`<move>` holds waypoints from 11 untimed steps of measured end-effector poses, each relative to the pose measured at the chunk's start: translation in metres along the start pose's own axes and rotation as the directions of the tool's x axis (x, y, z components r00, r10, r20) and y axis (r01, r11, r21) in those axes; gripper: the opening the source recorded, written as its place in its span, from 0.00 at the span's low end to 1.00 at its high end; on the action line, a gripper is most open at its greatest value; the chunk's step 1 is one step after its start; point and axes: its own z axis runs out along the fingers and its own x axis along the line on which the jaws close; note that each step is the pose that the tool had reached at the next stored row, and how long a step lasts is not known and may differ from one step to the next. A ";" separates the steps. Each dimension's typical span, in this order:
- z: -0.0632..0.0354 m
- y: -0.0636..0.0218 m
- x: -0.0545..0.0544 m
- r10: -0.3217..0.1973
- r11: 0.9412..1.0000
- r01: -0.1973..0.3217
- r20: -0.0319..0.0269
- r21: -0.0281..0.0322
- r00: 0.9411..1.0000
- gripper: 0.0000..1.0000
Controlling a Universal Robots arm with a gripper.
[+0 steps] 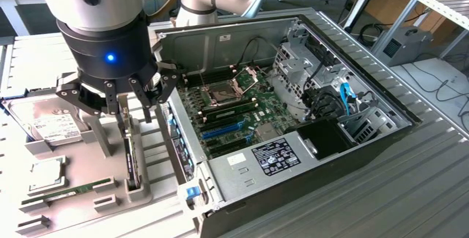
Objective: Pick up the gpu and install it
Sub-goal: 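Pick up the gpu and move the gpu toward the slot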
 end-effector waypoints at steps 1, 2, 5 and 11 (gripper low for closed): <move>0.0004 0.0000 0.000 0.000 1.000 0.000 0.000 0.000 1.000 0.42; 0.0007 0.0000 0.000 0.000 1.000 0.000 0.000 0.000 1.000 0.42; 0.0017 -0.0001 0.000 0.000 1.000 0.000 0.000 0.000 1.000 0.42; 0.0043 -0.0002 0.000 0.000 1.000 0.000 0.000 0.000 1.000 0.42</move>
